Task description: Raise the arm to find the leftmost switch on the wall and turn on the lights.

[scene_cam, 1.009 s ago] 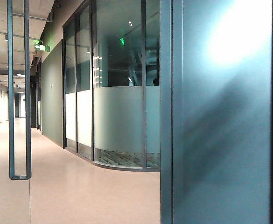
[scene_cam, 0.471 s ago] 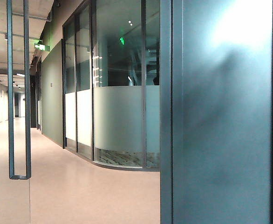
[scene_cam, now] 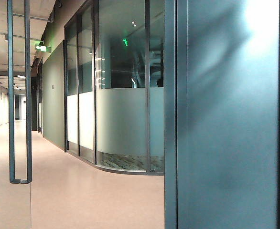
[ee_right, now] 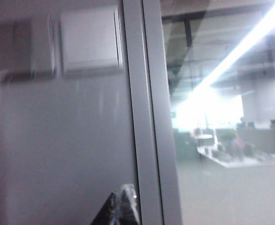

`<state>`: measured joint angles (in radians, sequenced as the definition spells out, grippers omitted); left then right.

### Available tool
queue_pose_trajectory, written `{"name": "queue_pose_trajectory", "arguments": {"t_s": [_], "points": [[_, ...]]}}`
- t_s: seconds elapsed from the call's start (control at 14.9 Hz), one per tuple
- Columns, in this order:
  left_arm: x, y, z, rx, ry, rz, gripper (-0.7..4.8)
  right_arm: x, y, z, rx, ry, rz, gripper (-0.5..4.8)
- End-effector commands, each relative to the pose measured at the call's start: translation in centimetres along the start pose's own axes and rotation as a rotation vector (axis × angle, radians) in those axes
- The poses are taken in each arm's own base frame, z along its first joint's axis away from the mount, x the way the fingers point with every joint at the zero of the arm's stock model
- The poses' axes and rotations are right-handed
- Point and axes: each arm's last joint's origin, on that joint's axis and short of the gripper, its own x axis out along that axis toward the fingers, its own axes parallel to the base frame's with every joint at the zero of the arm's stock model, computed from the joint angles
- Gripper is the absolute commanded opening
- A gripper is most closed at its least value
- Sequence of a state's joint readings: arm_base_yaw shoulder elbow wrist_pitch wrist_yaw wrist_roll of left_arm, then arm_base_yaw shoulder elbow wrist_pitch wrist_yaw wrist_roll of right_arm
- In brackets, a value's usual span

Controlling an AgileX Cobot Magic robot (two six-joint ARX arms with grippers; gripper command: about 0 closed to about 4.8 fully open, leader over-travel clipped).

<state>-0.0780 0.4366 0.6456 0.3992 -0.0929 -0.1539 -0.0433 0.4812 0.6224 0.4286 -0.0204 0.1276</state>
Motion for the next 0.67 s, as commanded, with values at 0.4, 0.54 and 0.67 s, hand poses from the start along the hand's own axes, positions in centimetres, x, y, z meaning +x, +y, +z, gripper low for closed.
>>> {"name": "queue_pose_trajectory", "arguments": {"t_s": [0.4,0.54,0.67], "points": [[15.4,-2.0,3.0,0.024,-0.019,-0.007,-0.05,13.0,0.9,6.1,0.110,-0.061,0.123,-0.01],[17.3,-2.3,3.0,0.021,-0.010,-0.064,-0.05,14.9,1.1,6.6,0.106,-0.066,0.185,-0.01],[17.6,-3.1,3.2,-0.045,0.018,-0.296,-0.05,16.4,1.2,7.2,0.105,-0.050,0.222,-0.01]]}}
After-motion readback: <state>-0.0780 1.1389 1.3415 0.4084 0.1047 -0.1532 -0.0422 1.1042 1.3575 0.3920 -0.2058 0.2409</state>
